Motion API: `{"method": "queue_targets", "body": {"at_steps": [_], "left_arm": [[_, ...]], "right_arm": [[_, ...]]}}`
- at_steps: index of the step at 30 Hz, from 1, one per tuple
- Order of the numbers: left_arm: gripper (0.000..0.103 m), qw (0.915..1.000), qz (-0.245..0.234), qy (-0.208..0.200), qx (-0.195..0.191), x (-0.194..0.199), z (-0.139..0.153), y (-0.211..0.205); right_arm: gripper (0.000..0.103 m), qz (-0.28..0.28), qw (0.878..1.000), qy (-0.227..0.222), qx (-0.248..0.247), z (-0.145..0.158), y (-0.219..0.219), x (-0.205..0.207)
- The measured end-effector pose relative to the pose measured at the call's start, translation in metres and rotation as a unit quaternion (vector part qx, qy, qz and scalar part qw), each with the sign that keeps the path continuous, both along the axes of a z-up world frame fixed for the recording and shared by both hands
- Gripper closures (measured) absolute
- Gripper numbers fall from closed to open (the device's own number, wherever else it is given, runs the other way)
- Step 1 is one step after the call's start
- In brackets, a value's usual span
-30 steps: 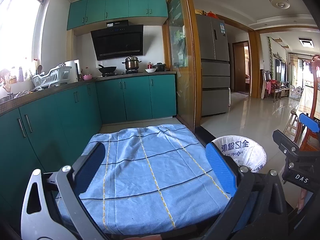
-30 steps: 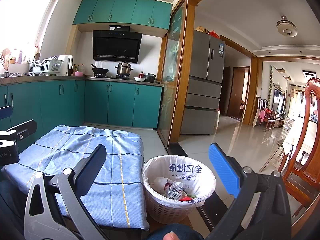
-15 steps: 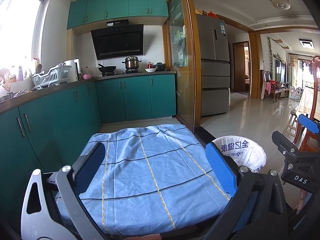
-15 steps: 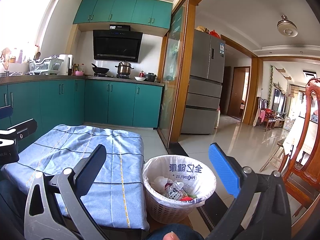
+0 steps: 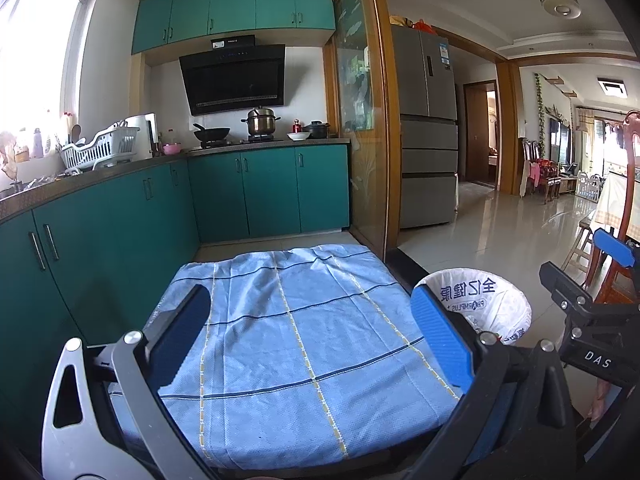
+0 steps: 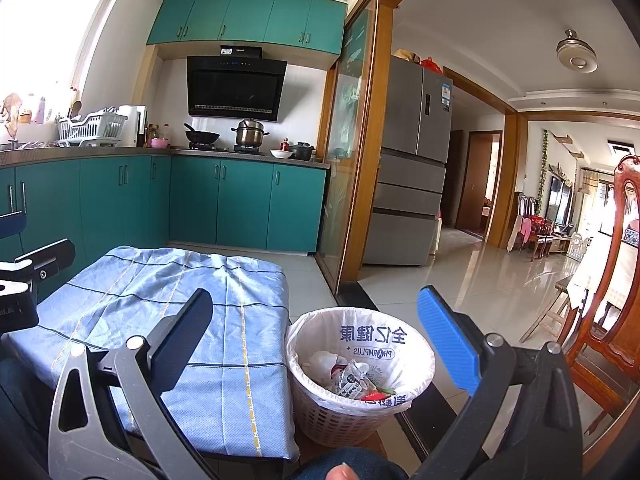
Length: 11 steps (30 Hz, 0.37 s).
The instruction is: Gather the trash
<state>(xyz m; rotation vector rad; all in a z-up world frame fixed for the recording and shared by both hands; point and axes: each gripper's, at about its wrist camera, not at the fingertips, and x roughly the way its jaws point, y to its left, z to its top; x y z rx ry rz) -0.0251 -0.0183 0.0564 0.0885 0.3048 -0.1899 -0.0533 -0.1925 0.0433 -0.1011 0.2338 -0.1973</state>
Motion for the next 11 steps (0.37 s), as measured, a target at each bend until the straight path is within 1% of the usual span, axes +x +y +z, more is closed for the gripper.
{"method": "queue_targets", "body": {"at_steps": [6, 10, 11], "left_arm": [[0.003, 0.9999, -0.008, 0.014, -0.001, 0.007, -0.005, -0.002], [0.003, 0.9998, -0.005, 0.016, 0.004, 0.013, -0.010, -0.002], [0.003, 0.9998, 0.003, 0.016, 0.010, 0.019, -0.013, -0.001]], "right_arm": [[0.003, 0.001, 1.000, 0.008, 0.003, -0.003, -0.001, 0.008], [0.003, 0.002, 1.000, 0.012, 0.004, -0.005, -0.001, 0.012], [0.003, 0.004, 1.000, 0.013, 0.004, -0.005, 0.000, 0.013]]}}
